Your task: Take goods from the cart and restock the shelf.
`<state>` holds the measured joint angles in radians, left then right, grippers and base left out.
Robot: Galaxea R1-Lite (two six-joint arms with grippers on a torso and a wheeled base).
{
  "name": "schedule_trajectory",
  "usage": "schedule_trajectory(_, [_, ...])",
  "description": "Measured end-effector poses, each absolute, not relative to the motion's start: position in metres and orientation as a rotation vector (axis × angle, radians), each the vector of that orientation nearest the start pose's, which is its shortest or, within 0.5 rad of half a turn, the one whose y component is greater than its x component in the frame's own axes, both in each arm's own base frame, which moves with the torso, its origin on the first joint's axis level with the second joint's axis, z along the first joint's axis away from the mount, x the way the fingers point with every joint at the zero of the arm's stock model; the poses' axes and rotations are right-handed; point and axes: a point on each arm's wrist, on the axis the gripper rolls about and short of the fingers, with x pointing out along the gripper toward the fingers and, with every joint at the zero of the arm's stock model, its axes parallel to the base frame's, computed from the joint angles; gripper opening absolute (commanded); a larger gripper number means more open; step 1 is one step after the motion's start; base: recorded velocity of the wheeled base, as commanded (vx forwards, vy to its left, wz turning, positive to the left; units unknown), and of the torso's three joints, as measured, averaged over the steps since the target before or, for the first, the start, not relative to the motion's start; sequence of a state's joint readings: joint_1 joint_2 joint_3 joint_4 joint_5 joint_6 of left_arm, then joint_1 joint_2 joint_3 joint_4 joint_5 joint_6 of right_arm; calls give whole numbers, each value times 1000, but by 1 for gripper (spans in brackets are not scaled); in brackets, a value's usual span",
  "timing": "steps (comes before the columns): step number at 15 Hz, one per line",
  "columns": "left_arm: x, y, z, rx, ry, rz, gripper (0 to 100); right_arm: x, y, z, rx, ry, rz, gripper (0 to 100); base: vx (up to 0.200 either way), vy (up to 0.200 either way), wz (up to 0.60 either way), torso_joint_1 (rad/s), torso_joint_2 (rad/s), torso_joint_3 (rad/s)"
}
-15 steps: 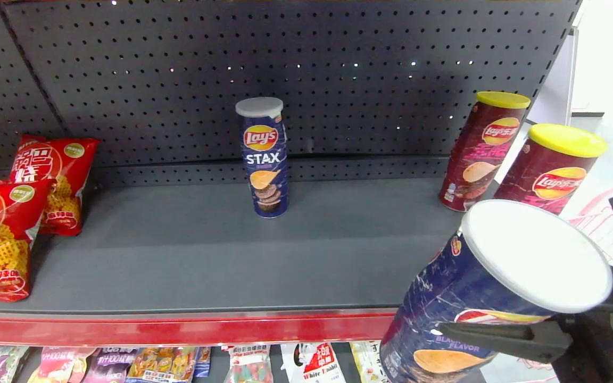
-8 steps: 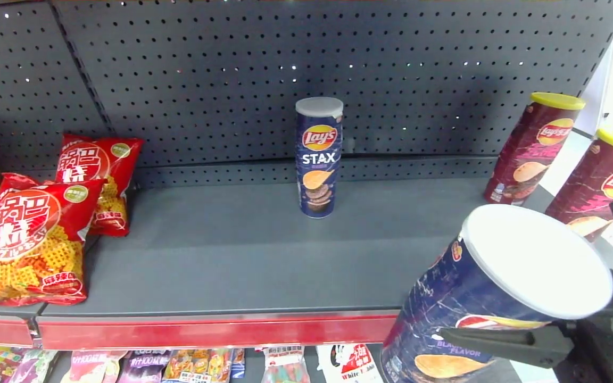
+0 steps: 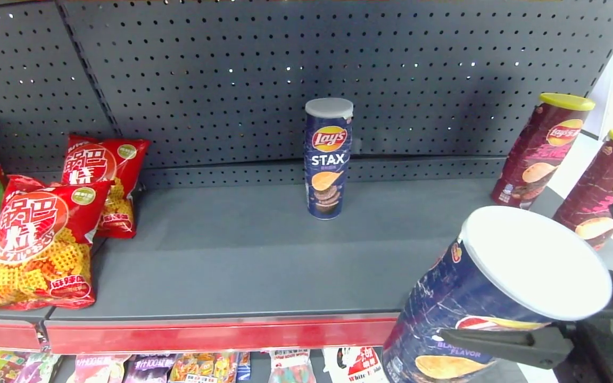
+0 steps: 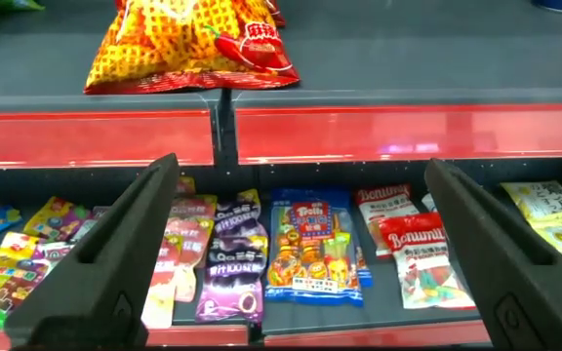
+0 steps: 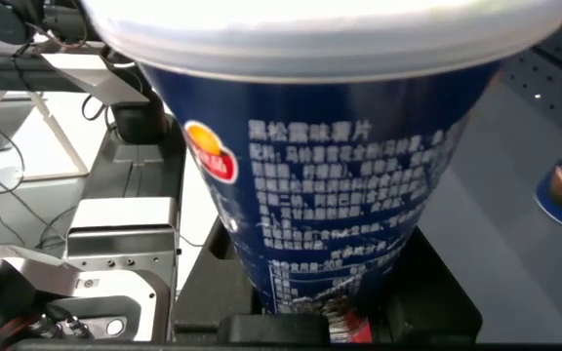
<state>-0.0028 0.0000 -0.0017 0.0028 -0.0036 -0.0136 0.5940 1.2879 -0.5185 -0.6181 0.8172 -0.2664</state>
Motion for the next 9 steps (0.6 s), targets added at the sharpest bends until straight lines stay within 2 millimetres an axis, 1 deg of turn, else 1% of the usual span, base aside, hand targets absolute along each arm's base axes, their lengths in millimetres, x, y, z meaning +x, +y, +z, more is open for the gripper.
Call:
schedule_trajectory(6, [-23, 0, 76, -11, 2, -6, 100, 147, 119, 205, -201, -18, 1420, 0, 0, 0, 0, 0, 0, 0])
schedule_trajectory(9, [-23, 0, 76, -12, 2, -6, 100, 147, 119, 203, -200, -8, 1421, 0, 200, 0, 0, -2, 1, 1])
